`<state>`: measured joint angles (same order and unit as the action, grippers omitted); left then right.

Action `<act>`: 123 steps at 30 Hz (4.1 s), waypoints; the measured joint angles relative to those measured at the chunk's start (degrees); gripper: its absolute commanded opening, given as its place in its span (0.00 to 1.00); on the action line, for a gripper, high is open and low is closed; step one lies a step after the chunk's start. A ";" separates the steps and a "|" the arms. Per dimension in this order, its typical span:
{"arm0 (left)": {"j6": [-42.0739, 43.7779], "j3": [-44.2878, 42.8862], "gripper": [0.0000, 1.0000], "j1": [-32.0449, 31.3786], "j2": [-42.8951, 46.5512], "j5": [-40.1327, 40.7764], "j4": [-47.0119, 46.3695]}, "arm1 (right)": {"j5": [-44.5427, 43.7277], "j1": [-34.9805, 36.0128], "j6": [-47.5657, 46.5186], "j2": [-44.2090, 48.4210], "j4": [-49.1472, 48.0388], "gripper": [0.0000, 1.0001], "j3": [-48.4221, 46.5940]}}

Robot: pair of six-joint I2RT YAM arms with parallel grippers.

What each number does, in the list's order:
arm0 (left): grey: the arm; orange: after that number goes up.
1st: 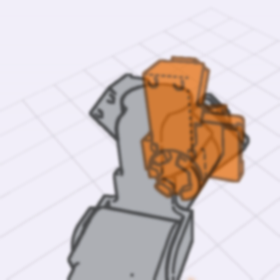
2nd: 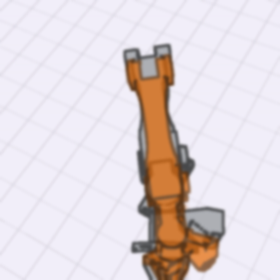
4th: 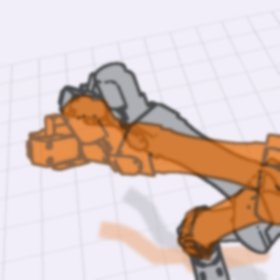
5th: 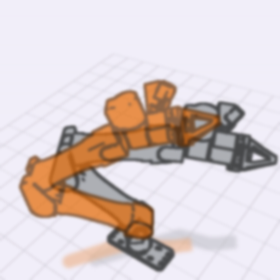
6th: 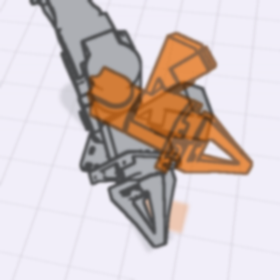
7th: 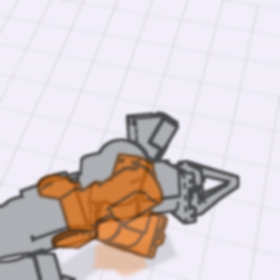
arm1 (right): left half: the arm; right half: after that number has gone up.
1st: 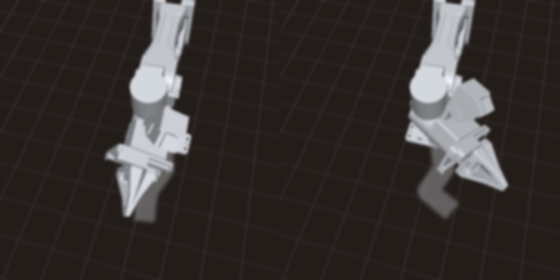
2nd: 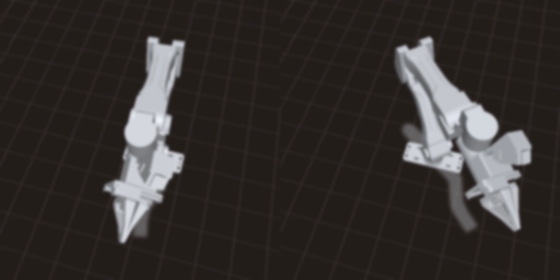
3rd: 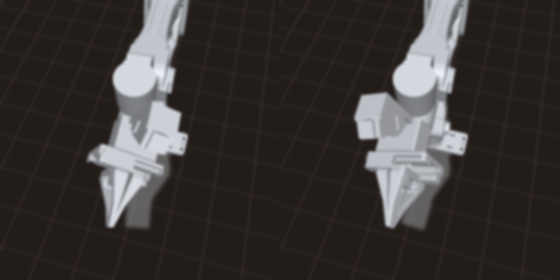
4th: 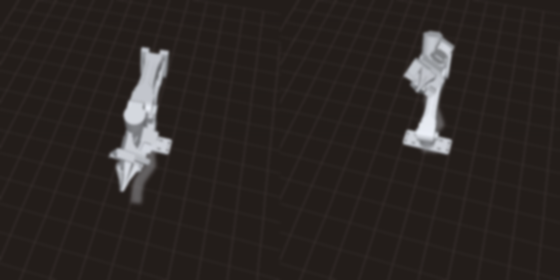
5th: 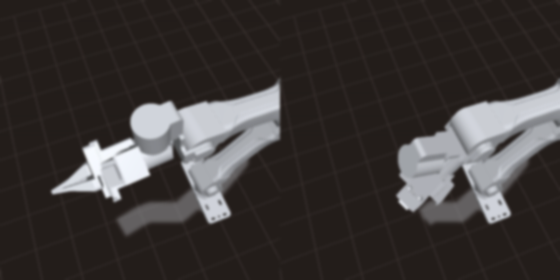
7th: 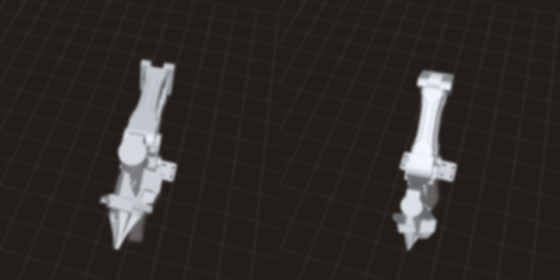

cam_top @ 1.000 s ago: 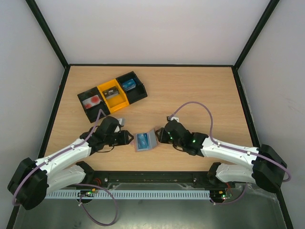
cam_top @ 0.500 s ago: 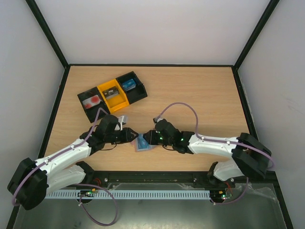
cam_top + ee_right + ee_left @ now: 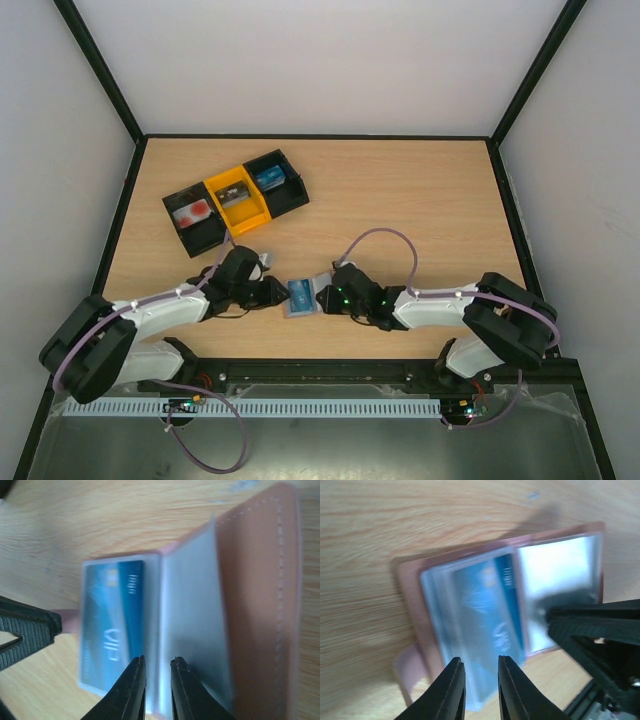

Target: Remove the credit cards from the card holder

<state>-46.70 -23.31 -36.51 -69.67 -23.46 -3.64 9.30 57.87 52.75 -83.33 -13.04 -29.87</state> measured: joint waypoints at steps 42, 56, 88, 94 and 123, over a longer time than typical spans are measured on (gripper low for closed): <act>-0.13 0.66 0.13 0.98 -6.67 -1.25 -6.36 | 11.37 -6.16 3.02 -8.59 -16.70 0.15 2.78; 0.02 0.87 0.10 1.18 -9.75 -1.14 -9.31 | 13.11 -6.51 4.13 -11.74 -20.70 0.11 2.71; 1.20 2.19 0.09 1.18 -9.46 0.15 -11.52 | 15.63 -8.90 6.36 -10.32 -26.82 0.12 8.04; 1.18 2.64 0.09 1.18 -9.27 0.15 -12.24 | 17.84 -8.90 8.33 -12.52 -30.97 0.17 8.31; 1.25 3.15 0.12 1.18 -8.37 0.44 -11.82 | 14.88 -11.04 6.67 -2.80 -26.40 0.02 12.85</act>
<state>-45.45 -20.16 -35.33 -78.04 -23.03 -15.46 24.18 46.83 59.42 -86.13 -39.44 -17.02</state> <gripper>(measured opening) 0.095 0.023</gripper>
